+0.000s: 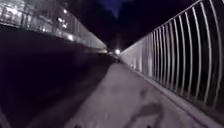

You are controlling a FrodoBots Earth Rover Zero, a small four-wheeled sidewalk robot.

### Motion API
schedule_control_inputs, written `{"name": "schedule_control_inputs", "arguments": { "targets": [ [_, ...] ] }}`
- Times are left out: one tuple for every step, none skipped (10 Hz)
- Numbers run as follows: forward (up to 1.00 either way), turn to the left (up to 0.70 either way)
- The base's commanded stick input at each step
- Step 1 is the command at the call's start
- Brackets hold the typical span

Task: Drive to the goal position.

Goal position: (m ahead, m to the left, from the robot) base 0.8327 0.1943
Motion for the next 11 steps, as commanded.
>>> {"name": "schedule_control_inputs", "arguments": {
  "targets": [
    [0.28,0.01],
    [0.28,0.01],
    [0.28,0.01],
    [0.28,0.01],
    [0.28,0.01],
    [0.28,0.01],
    [0.28,0.01],
    [0.28,0.01],
    [0.28,0.01],
    [0.28,0.01],
    [0.29,0.01]
  ]
}}
